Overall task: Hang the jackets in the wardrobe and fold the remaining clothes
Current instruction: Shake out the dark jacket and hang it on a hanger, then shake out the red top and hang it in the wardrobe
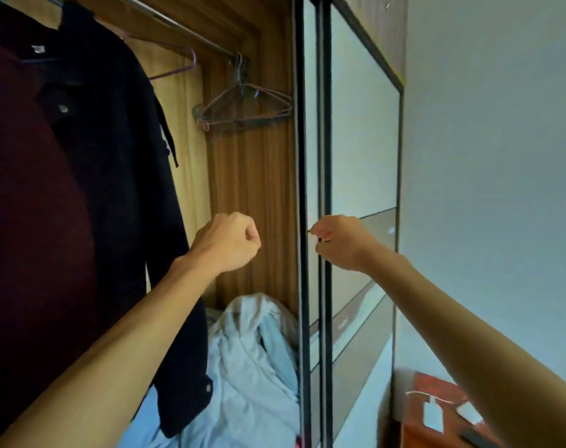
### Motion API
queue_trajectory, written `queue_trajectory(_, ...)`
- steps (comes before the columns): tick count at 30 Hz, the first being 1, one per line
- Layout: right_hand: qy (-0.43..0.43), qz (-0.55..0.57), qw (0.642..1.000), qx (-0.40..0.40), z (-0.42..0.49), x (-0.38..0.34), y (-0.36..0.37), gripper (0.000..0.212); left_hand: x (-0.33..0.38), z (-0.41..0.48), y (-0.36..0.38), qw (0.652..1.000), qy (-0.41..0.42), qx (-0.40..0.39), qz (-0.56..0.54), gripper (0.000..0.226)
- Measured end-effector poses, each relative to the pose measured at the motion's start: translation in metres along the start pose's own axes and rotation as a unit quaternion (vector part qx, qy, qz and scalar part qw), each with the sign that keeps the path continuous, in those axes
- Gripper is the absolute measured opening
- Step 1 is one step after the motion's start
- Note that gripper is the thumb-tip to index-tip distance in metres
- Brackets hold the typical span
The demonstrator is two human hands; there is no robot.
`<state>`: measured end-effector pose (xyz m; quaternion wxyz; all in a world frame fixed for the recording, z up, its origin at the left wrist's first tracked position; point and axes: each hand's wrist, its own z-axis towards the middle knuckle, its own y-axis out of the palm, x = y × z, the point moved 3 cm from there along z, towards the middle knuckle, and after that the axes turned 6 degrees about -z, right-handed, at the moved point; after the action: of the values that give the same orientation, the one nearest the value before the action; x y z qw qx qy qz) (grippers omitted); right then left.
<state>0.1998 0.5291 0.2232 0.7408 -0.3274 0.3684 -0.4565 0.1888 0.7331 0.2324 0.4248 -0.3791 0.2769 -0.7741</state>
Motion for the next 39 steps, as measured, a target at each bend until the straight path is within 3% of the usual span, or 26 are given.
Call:
queue_trajectory(11, 0.168, -0.095, 0.980, -0.041, -0.177, 0.166, -0.058, 0.038, 0.176, -0.057, 0.154, 0.965, 0.162, -0.197, -0.057, 0.017)
queue_trajectory(17, 0.267, -0.128, 0.953, -0.058, -0.303, 0.239, -0.108, 0.042, 0.301, -0.127, 0.213, 0.931, 0.238, -0.257, -0.103, 0.021)
queue_trajectory(23, 0.365, -0.143, 0.920, -0.019, -0.436, 0.289, -0.166, 0.041, 0.414, -0.196, 0.243, 0.894, 0.295, -0.307, -0.137, 0.017)
queue_trajectory(32, 0.496, -0.187, 0.847, 0.039, -0.650, 0.327, -0.266, 0.032, 0.590, -0.336, 0.266, 0.816, 0.407, -0.368, -0.180, 0.014)
queue_trajectory(39, 0.603, -0.220, 0.761, 0.097, -0.803, 0.318, -0.323, 0.029, 0.706, -0.445, 0.271, 0.721, 0.511, -0.424, -0.196, 0.018)
